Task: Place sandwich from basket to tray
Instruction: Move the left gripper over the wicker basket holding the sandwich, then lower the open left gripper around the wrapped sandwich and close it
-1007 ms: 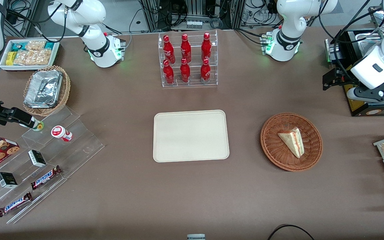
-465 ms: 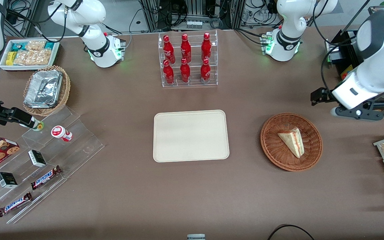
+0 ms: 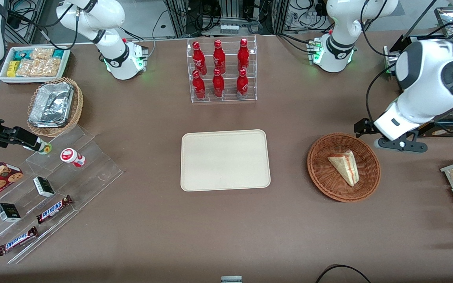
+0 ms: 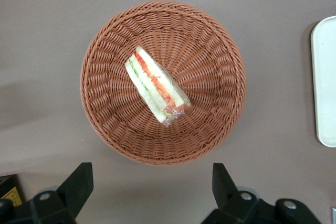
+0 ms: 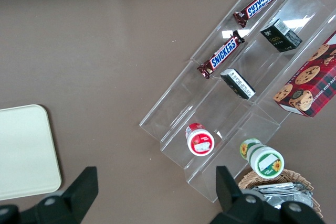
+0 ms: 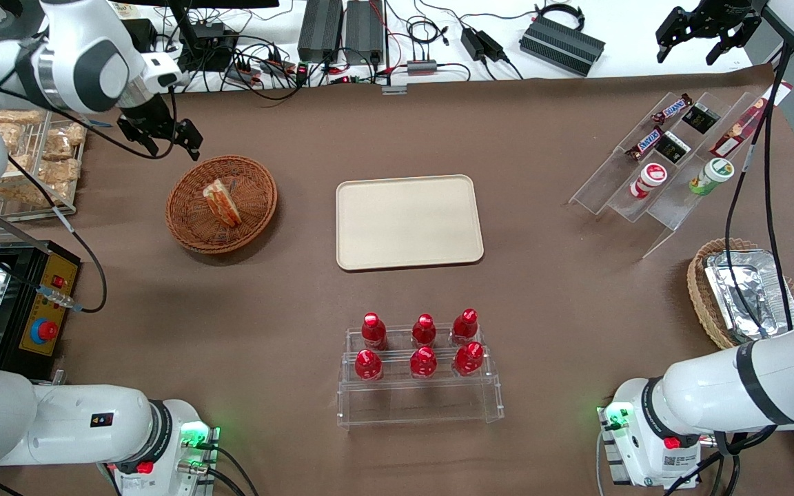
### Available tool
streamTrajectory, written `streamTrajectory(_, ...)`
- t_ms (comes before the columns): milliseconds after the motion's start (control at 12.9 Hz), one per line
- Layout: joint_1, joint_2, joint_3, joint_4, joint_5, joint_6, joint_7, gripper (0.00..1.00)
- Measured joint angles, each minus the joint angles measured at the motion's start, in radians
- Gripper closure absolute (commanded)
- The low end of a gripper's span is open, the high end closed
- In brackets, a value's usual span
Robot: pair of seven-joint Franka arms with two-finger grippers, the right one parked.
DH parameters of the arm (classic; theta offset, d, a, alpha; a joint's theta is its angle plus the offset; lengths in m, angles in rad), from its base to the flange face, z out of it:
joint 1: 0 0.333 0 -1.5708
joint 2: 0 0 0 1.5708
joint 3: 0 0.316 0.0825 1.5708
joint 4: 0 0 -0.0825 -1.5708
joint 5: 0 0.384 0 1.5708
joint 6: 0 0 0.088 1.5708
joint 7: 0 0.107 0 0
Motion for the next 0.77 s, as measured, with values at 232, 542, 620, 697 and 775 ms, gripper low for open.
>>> streamTrajectory(232,0.0,0.003,0.0,-0.105,0.0,0.166,0.0,0.0)
streamTrajectory(542,0.001,0.034,0.001,-0.15,0.0,0.234,-0.029,0.0)
streamTrajectory(620,0.001,0.041,0.002,-0.15,0.0,0.246,-0.07,0.0)
streamTrajectory(697,0.001,0.05,0.002,-0.15,0.0,0.259,-0.117,0.0)
streamTrajectory(775,0.001,0.06,0.002,-0.151,-0.001,0.263,-0.168,0.0)
